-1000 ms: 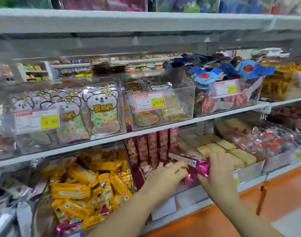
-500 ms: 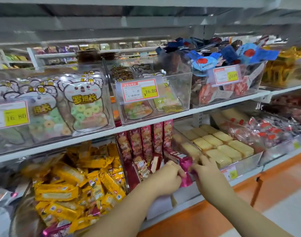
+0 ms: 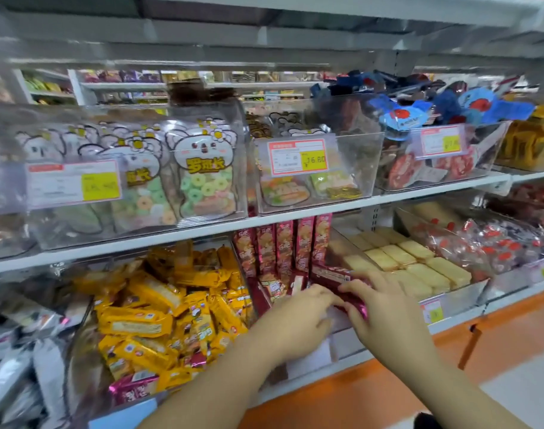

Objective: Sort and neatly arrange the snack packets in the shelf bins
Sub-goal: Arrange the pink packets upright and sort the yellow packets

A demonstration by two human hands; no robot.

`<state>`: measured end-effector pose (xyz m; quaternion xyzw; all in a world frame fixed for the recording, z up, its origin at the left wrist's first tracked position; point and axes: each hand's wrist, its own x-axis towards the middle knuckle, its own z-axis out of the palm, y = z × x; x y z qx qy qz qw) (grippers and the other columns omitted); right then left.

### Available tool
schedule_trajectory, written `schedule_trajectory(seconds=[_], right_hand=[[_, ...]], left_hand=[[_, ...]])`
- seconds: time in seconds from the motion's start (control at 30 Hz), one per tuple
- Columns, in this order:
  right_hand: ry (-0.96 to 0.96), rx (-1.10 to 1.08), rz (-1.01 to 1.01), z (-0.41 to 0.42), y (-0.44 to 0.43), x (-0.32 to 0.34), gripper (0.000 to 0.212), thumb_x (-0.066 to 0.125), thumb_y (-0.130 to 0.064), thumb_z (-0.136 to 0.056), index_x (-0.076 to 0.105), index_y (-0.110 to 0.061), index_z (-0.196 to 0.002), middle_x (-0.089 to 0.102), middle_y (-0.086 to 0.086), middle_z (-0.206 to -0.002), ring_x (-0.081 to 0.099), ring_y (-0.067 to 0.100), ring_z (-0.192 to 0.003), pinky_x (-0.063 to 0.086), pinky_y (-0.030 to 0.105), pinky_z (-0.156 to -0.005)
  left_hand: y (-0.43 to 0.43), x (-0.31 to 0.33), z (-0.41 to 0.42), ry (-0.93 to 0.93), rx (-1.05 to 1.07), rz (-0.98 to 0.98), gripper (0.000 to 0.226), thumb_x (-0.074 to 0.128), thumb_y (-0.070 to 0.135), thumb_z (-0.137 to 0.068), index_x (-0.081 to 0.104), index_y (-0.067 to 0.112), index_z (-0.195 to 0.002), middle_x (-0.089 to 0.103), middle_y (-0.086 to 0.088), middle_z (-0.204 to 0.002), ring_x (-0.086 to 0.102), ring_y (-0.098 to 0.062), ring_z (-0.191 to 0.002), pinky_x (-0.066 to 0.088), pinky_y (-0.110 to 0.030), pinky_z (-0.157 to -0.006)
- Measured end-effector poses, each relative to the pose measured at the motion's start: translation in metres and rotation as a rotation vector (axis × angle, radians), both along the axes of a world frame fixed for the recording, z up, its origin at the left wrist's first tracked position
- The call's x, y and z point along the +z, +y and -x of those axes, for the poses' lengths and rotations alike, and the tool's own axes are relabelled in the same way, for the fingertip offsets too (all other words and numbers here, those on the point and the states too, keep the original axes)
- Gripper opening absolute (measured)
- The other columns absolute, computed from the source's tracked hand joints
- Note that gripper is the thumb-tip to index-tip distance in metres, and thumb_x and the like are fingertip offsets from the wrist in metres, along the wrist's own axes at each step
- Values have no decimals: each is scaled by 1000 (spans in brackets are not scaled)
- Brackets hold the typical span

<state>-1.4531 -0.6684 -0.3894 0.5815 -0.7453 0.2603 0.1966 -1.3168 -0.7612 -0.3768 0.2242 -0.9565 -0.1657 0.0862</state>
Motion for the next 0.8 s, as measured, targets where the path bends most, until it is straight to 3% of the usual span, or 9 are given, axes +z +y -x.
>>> schedule_trajectory(seconds=[0.17, 0.3, 0.43, 0.53, 0.63, 0.7, 0.8], right_hand=[[25, 228, 25, -63, -18, 12, 11, 61, -25, -73, 66, -24, -83, 62, -9, -82, 60, 19, -76, 42, 28, -63], [-58, 381, -72, -118, -44, 10, 15, 53, -31, -80, 65, -27, -87, 61, -10, -81, 59, 17, -80, 50, 32, -62], [-115, 528, -292, -162, -74, 3, 21, 50, -28, -91, 64, -26, -107, 64, -9, -107, 57, 13, -101, 46, 28, -81], [-128, 619, -468, -187, -94, -4, 24, 53, -24, -92, 62, -28, -114, 62, -7, -116, 55, 11, -106, 45, 27, -87], [-52, 702, -625, -211, -114, -10, 29, 52, -23, -93, 59, -28, -121, 59, -4, -123, 52, 16, -113, 42, 32, -94], [4, 759, -655, -227, -126, -13, 25, 52, -24, -93, 61, -24, -116, 61, 1, -120, 53, 21, -112, 44, 37, -92], [165, 810, -668, -246, -139, -18, 28, 51, -16, -91, 58, -21, -118, 58, 2, -123, 50, 24, -114, 46, 39, -88]], left_hand=[[-8, 19, -101, 167, 144, 108, 32, 42, 32, -98, 49, 39, -128, 48, 20, -126, 49, -1, -111, 43, -26, -94], [-27, 9, -185, 194, 298, 108, 29, 44, 33, -97, 53, 40, -125, 47, 27, -115, 46, 7, -106, 42, -22, -93], [-45, -11, -248, 182, 383, 115, 31, 45, 31, -91, 58, 39, -118, 55, 26, -113, 52, 1, -106, 45, -27, -93], [-48, -16, -274, 189, 402, 131, 34, 50, 20, -93, 56, 43, -116, 48, 33, -108, 51, 3, -104, 43, -23, -93], [-47, -15, -287, 238, 407, 180, 32, 42, 26, -92, 50, 46, -116, 55, 25, -112, 55, 0, -102, 44, -20, -87], [-48, -17, -294, 266, 424, 205, 30, 32, 36, -91, 41, 51, -115, 56, 24, -112, 57, -1, -100, 48, -23, -84], [-49, -20, -304, 308, 457, 252, 31, 29, 36, -91, 51, 43, -111, 59, 20, -109, 59, -2, -96, 48, -22, -80]])
